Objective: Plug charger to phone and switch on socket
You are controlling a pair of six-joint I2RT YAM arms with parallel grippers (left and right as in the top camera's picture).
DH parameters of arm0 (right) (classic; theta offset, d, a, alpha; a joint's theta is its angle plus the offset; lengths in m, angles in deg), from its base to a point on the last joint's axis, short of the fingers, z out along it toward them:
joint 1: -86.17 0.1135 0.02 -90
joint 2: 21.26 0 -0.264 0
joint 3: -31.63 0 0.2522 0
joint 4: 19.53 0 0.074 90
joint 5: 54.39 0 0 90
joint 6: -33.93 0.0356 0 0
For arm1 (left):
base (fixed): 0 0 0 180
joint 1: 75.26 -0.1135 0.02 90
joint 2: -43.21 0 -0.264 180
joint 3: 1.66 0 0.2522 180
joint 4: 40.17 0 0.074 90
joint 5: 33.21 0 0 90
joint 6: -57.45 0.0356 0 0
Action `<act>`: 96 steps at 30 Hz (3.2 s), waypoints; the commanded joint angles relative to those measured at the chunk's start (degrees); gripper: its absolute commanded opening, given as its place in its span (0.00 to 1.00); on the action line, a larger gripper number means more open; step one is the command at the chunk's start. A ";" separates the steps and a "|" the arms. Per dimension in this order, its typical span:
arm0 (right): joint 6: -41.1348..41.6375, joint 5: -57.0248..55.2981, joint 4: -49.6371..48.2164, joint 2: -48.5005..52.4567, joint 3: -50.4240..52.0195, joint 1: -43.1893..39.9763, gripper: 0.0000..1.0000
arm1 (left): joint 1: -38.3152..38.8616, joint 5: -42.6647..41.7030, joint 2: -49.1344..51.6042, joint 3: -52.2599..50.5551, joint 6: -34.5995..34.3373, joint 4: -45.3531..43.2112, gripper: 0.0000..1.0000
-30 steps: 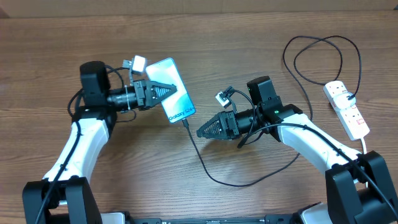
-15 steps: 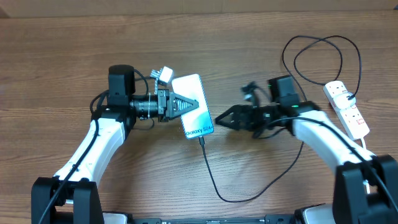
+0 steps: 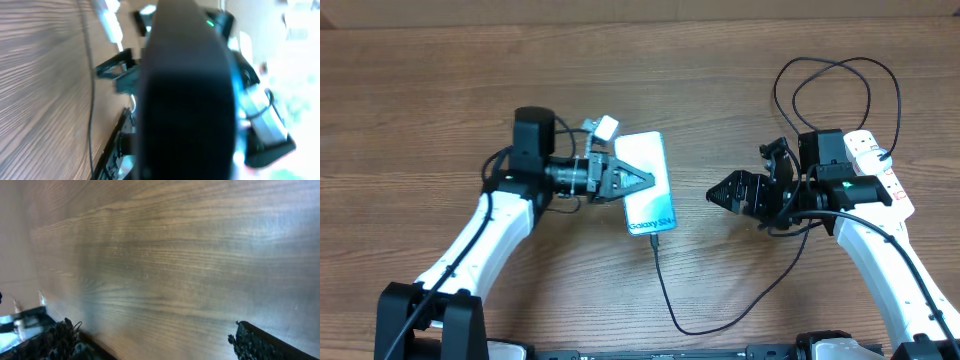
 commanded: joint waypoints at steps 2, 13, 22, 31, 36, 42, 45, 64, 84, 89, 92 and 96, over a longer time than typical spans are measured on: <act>2.67 6.78 1.55 -0.72 -0.72 0.22 1.00 | 0.94 -3.98 0.20 0.42 0.44 -6.03 0.04; -5.66 13.31 1.70 -0.72 -0.68 4.83 0.89 | -1.92 -3.89 8.26 0.50 -0.96 -15.63 0.04; -9.70 17.00 -4.28 -0.72 0.79 9.75 0.89 | -3.32 -9.94 14.97 0.59 -15.19 -34.84 0.04; 5.09 15.04 -18.97 -0.72 3.82 15.08 0.73 | -3.28 -9.92 14.95 0.63 -37.53 -60.61 0.04; 6.29 15.04 -21.53 -0.72 3.89 16.94 0.73 | -3.26 -9.40 14.95 0.63 -37.73 -60.70 0.04; 7.61 12.68 -22.80 -0.72 3.91 19.85 0.56 | -3.28 -8.57 14.95 0.63 -37.66 -60.72 0.04; 9.88 11.61 -22.84 -0.72 3.91 20.00 0.52 | -3.28 -8.57 14.95 0.63 -37.27 -60.72 0.04; 6.36 13.46 -19.28 -1.36 3.78 15.91 0.72 | -5.53 -9.57 15.19 0.63 -26.56 -59.60 0.04; 4.92 10.49 -21.22 -10.64 6.71 18.75 0.71 | -3.10 -7.28 15.19 0.63 -29.38 -55.32 0.04; 6.10 10.43 -26.80 -7.26 6.82 24.13 0.65 | -2.49 -6.34 15.19 0.63 -29.73 -55.34 0.04; 6.54 8.41 -27.96 -6.36 6.82 26.03 0.55 | -2.58 -6.40 15.19 0.63 -29.75 -55.34 0.04; 7.23 6.73 -27.93 -5.38 6.82 26.47 0.52 | -2.58 -6.38 15.19 0.63 -29.75 -55.34 0.04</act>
